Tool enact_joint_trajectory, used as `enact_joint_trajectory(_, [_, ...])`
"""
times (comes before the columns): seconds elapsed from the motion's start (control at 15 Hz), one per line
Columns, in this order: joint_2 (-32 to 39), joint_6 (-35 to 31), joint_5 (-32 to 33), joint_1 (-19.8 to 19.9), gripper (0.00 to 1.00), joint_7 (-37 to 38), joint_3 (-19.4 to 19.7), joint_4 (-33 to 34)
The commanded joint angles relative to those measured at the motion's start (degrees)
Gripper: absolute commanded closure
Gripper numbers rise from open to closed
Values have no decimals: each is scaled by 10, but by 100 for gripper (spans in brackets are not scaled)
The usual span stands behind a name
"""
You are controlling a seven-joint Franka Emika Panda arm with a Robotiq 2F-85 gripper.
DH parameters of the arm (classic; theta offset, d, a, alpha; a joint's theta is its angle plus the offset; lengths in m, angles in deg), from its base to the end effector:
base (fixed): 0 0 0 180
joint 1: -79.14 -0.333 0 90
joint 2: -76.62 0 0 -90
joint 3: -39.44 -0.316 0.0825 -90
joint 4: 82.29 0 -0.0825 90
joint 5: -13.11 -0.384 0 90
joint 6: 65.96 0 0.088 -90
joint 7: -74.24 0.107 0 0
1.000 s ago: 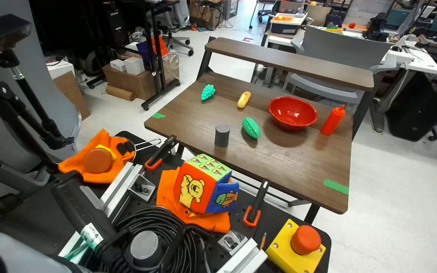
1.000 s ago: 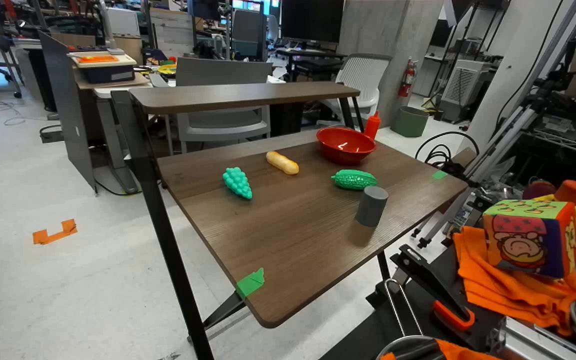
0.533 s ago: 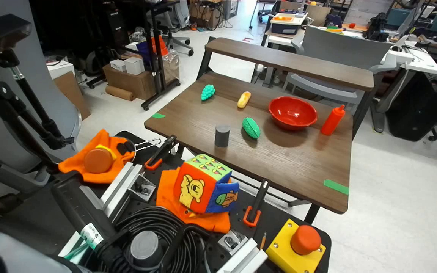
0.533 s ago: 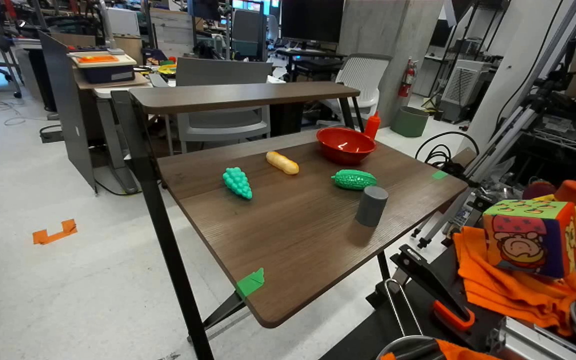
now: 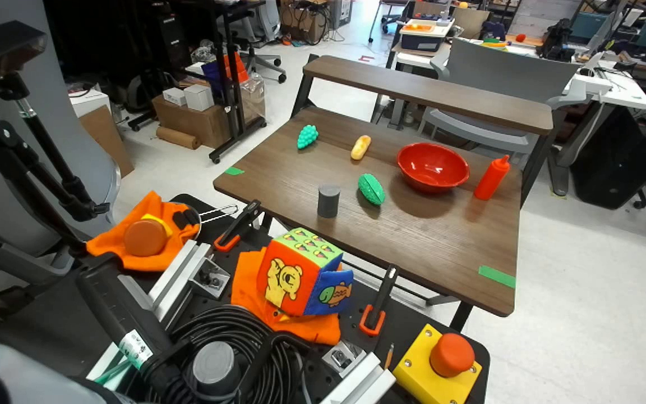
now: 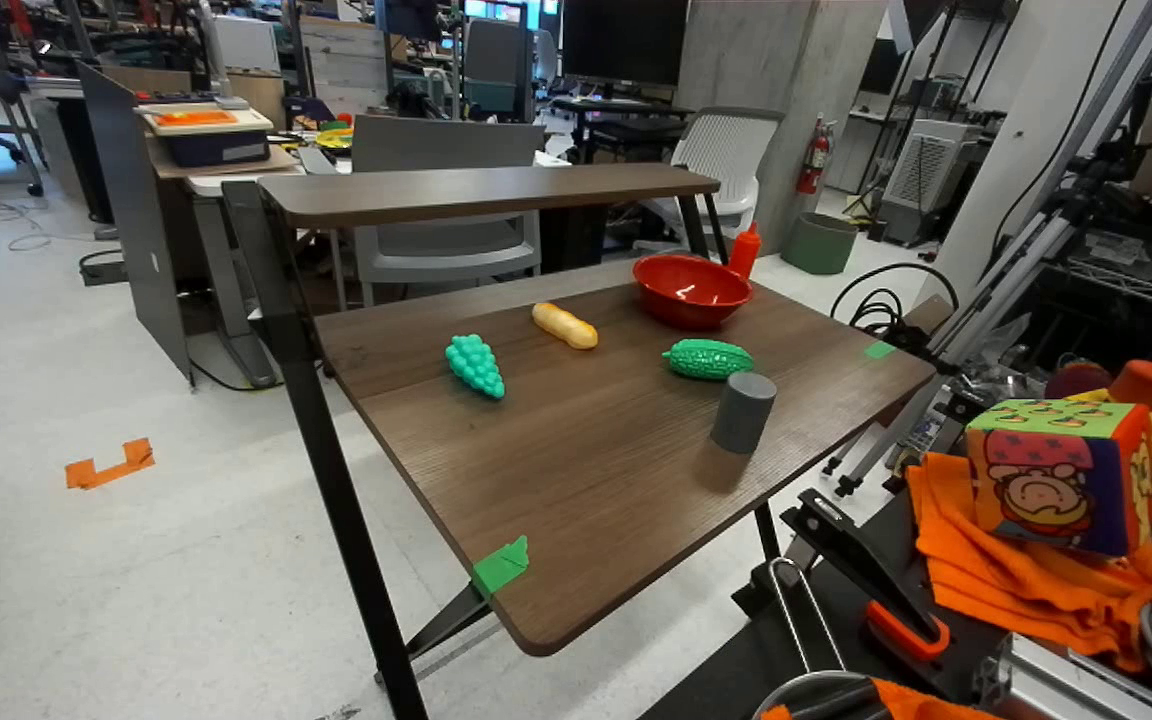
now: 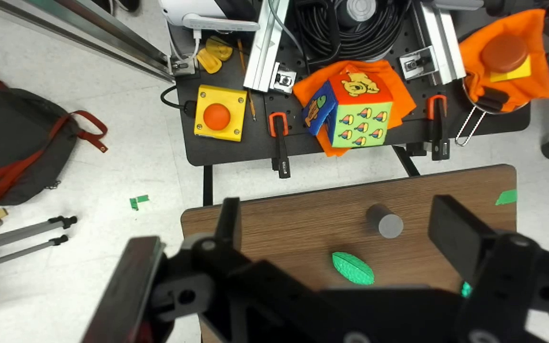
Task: Move the red bowl forward
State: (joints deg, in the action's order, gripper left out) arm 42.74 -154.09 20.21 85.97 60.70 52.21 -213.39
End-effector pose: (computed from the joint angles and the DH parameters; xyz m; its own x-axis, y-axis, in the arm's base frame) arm 0.3277 -0.1457 0.5488 0.9854 -0.0478 -0.1635 -0.0551 -0.9977 -0.0402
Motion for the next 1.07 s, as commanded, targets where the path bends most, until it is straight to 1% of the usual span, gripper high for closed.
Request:
enact_joint_trajectory(0.0, [63,-18,-17,-4,0,10,2,42])
enact_joint_trajectory(0.2, [142,-67,-40,-8,0,-5,9,82])
enact_joint_trajectory(0.47, [247,-173,-54,-8,0,-11,-3,115])
enact_joint_trajectory(0.53, [272,-190,-55,-8,0,-12,-7,124])
enact_joint_trajectory(0.73, [339,-219,-56,-13,0,-8,-28,145])
enact_joint_trajectory(1.0, [407,-266,-56,-21,0,18,-61,165])
